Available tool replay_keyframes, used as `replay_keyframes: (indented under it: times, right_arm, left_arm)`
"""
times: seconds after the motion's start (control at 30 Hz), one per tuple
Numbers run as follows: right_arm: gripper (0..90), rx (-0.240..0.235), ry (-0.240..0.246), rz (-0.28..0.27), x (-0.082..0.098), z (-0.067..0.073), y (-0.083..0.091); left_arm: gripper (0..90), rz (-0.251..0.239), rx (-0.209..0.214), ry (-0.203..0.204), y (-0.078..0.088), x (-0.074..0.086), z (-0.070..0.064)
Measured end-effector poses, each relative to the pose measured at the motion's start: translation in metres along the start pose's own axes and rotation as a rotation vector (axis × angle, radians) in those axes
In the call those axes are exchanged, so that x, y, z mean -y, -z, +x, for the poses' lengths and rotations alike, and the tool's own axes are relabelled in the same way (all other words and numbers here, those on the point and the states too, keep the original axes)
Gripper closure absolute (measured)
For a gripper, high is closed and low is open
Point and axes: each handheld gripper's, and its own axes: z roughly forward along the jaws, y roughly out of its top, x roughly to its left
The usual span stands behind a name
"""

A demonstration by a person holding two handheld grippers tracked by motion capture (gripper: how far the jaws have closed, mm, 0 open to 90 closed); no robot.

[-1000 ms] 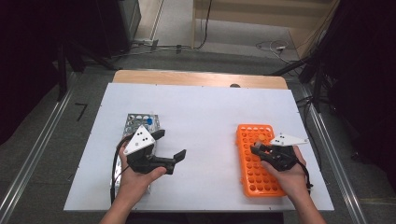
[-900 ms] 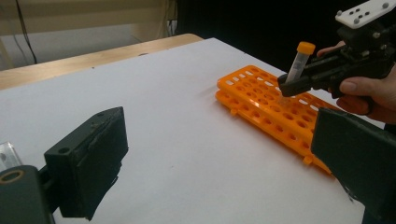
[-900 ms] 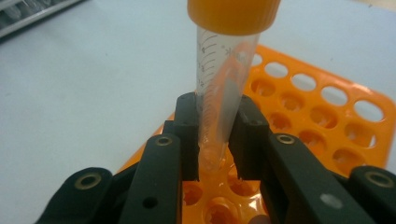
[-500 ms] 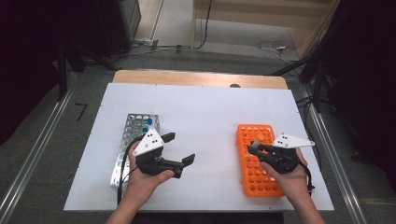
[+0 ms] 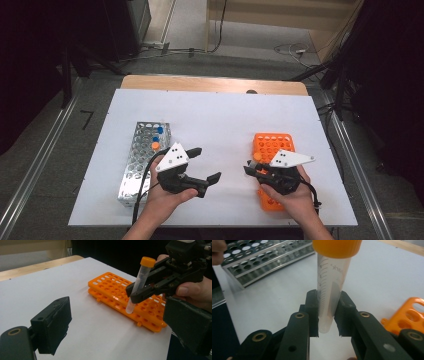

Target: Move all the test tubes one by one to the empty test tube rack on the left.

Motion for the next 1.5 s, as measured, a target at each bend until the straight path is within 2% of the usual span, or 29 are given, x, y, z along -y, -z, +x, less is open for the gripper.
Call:
replay_keyframes:
  times: [0.27, 0.4, 0.5, 0.7, 0.93, 1.2, 1.4, 1.5]
  right_arm:
    - [72.5, -0.065, 0.037, 0.013, -0.004, 0.019, -0.01]
    - [72.5, -0.092, 0.058, 0.02, -0.006, 0.028, -0.014]
    - [72.5, -0.109, 0.072, 0.027, -0.006, 0.035, -0.017]
    - [72.5, -0.141, 0.1, 0.035, -0.008, 0.047, -0.022]
    - [72.5, -0.162, 0.115, 0.041, -0.008, 0.053, -0.025]
    - [72.4, -0.167, 0.106, 0.039, -0.008, 0.054, -0.025]
    - [71.5, -0.186, 0.098, 0.026, -0.008, 0.054, -0.024]
    - [62.9, -0.2, 0.096, 0.024, -0.006, 0.051, -0.023]
  left_arm:
    - [15.6, 0.013, 0.052, -0.017, -0.01, 0.0, -0.011]
    - [22.5, 0.02, 0.085, -0.032, -0.015, 0.0, -0.016]
    - [29.9, 0.024, 0.107, -0.046, -0.019, 0.001, -0.021]
    - [48.0, 0.029, 0.149, -0.043, -0.022, 0.001, -0.025]
    - [67.9, 0.052, 0.168, -0.058, -0.026, 0.003, -0.028]
    - [70.6, 0.043, 0.149, -0.087, -0.025, 0.003, -0.031]
    - [70.7, 0.039, 0.151, -0.086, -0.022, 0.003, -0.031]
    - [70.8, 0.025, 0.137, -0.075, -0.018, 0.002, -0.028]
